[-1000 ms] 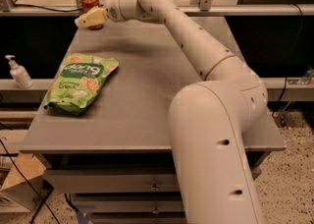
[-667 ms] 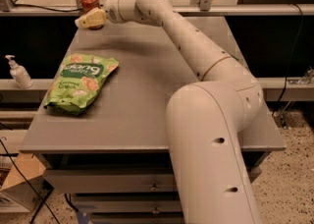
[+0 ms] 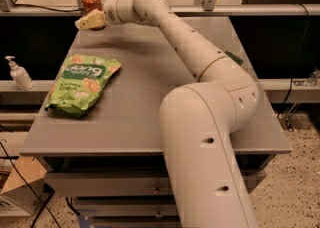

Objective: Move coke can near green rice chip bag

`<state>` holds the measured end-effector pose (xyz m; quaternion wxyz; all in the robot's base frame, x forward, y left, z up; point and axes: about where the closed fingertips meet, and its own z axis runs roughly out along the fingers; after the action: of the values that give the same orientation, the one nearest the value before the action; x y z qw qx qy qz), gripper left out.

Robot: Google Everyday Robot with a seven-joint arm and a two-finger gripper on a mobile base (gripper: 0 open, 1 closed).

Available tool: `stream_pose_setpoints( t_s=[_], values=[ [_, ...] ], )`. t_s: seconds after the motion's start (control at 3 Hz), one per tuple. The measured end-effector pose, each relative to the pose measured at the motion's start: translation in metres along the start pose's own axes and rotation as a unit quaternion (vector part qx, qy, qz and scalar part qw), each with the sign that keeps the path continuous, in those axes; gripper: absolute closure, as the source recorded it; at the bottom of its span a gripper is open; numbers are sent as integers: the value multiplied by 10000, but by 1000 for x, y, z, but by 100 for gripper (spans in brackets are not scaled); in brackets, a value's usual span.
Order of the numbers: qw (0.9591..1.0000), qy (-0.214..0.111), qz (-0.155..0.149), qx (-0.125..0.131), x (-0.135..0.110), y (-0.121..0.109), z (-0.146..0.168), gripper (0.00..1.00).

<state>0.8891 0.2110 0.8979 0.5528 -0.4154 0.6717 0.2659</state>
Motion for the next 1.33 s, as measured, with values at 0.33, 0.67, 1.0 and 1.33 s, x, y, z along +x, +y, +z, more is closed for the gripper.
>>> stream_pose_setpoints(
  t_s=[0.33,0.67,1.0,1.33],
  values=[
    [9999,55,39,149,1,-5,10,0],
    [9996,81,80,255,2,-10,16,0],
    [9995,127,84,285,1,-12,21,0],
    [9996,-17,148,247,-3,-13,25,16]
  ],
)
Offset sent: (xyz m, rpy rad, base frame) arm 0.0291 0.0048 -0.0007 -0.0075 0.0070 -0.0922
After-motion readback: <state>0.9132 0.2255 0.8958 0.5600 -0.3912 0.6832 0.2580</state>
